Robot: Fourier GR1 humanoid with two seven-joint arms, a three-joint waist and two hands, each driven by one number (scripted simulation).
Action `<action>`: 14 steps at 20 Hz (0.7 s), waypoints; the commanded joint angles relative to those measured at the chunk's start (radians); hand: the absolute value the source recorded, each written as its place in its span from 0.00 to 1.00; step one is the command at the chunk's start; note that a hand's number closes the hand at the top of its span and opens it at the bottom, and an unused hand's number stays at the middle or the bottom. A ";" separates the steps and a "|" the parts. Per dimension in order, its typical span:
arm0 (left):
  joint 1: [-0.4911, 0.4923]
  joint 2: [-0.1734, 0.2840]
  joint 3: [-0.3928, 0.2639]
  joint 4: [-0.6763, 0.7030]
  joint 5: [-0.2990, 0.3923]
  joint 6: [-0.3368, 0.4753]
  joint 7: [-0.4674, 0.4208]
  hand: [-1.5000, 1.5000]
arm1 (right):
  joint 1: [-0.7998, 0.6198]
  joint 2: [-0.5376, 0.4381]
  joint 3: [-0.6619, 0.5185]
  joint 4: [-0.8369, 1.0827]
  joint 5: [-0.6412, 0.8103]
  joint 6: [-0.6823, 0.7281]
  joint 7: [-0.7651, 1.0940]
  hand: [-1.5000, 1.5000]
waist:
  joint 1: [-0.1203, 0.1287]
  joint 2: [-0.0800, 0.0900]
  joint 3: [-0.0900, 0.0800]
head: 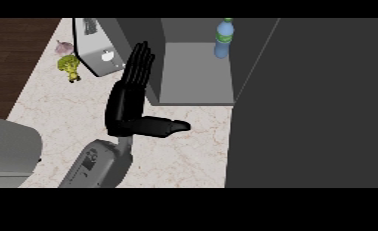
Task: Pick up the bottled water, place it into the cabinet and close the cabinet
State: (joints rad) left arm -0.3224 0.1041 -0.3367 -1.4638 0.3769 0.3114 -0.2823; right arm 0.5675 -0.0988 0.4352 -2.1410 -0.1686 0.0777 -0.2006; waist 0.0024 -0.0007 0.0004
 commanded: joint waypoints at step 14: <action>0.523 0.140 -0.128 -0.616 0.002 -0.057 0.044 0.00 | 0.057 -0.164 0.114 -0.045 0.109 0.087 0.018 1.00 | 0.004 -0.004 -0.001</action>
State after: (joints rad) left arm 0.1103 0.1885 -0.4854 -1.9933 0.3420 0.2996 -0.2282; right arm 0.5864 -0.2062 0.4834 -2.1876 -0.1070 0.1172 -0.1810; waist 0.0068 -0.0044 0.0000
